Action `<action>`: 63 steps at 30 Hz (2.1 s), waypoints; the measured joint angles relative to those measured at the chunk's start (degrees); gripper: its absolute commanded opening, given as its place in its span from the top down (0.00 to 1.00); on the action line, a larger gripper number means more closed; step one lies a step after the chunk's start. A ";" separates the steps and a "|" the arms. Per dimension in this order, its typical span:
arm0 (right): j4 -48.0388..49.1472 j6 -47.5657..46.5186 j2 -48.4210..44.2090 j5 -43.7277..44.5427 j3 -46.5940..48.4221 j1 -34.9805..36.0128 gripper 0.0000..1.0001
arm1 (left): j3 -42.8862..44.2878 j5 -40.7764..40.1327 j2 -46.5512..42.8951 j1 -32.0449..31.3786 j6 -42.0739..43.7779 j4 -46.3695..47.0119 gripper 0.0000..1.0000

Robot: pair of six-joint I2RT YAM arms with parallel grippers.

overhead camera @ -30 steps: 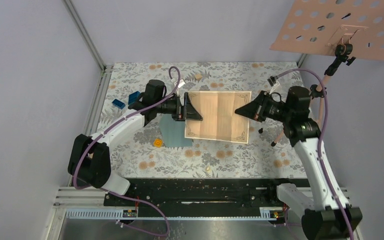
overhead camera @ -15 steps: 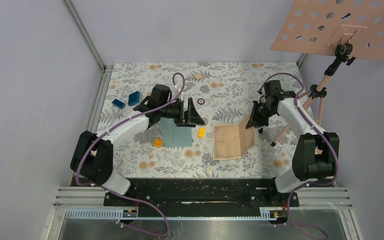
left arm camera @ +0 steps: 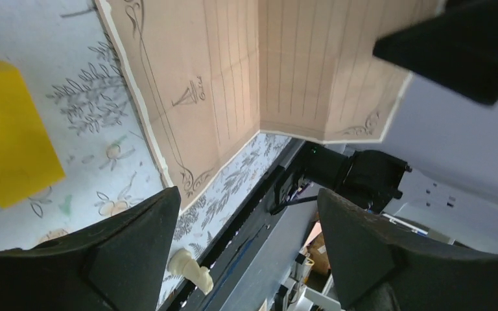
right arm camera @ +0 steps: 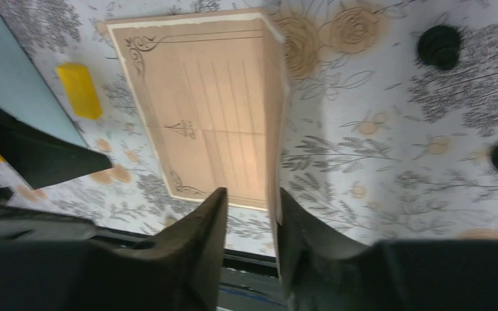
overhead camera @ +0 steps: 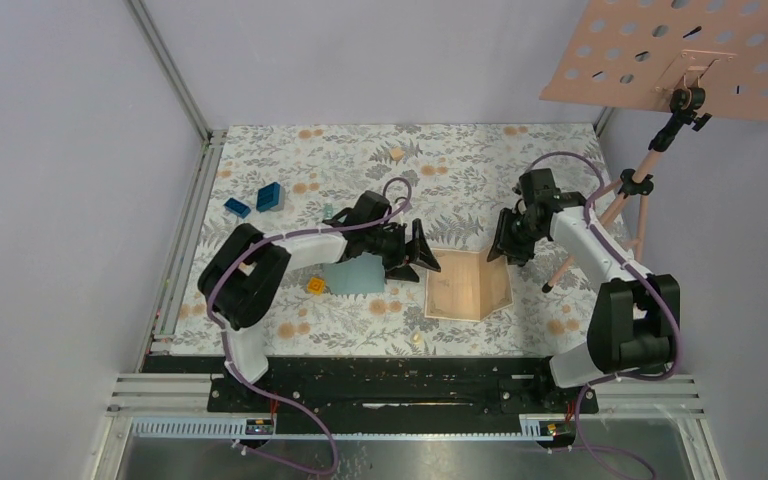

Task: Place the letter into the envelope and seal it
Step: Fold the letter at the center of the board.

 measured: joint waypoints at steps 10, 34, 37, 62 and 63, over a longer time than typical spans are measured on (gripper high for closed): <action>11.23 9.51 -5.31 -6.51 -8.37 2.19 0.48 | 5.49 -0.85 6.82 -0.59 -3.52 1.66 0.22; 34.42 25.27 9.09 -13.77 -15.30 5.55 0.41 | 4.81 -9.44 -6.03 1.36 0.52 -10.16 0.22; 34.23 25.24 10.21 -13.53 -15.06 5.55 0.41 | 4.02 -9.38 -6.01 1.40 0.46 -10.14 0.22; 17.94 15.06 -14.53 1.64 -16.35 5.55 1.00 | 6.99 -8.68 -2.86 -6.10 -4.44 -7.21 0.32; 17.49 14.51 -15.45 2.12 -17.20 5.55 1.00 | 7.32 -8.63 -2.19 -6.40 -4.74 -6.78 0.33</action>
